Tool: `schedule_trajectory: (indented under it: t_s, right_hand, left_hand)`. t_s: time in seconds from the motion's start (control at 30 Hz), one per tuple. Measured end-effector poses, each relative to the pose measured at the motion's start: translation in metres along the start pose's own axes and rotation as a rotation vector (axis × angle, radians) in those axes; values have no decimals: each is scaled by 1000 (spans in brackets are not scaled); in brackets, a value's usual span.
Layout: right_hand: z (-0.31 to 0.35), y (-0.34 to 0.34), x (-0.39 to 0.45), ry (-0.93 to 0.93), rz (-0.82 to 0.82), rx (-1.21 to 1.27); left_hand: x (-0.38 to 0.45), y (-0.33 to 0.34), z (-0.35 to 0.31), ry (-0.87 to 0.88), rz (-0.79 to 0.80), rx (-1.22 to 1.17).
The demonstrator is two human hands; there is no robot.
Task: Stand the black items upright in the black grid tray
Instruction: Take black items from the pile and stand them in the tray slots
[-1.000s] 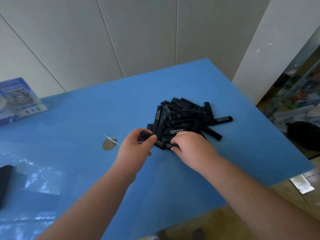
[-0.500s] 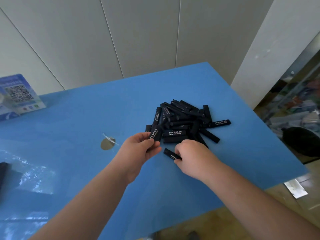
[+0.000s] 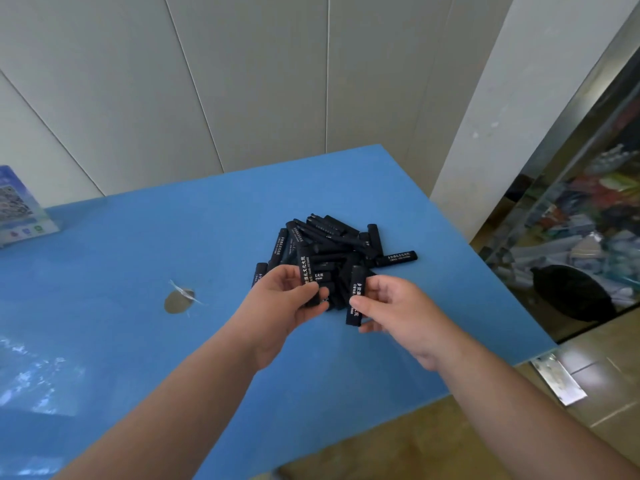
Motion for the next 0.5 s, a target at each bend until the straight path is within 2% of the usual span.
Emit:
schedule_trajectory:
  t_s: [0.13, 0.23, 0.33, 0.5]
  right_hand:
    - [2, -7, 2, -35, 10, 107]
    - [4, -7, 7, -51, 44, 134]
    - [5, -1, 13, -86, 85, 89]
    - [11, 30, 15, -110, 205, 58]
  left_hand:
    - [-9, 7, 2, 32, -45, 31]
    - [-20, -3, 6, 66, -199, 86]
    - [-33, -21, 11, 86, -333, 41]
    - [-63, -50, 16, 160, -462, -69]
Point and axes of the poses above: each hand's wrist, its own x-axis towards the middle knuckle, its own y-axis out of the palm, z = x × y, the point moved 8 cm from there along x, towards the middle knuckle, and after that the axes turned 11 degrees about -y, right-handed, at the moved point
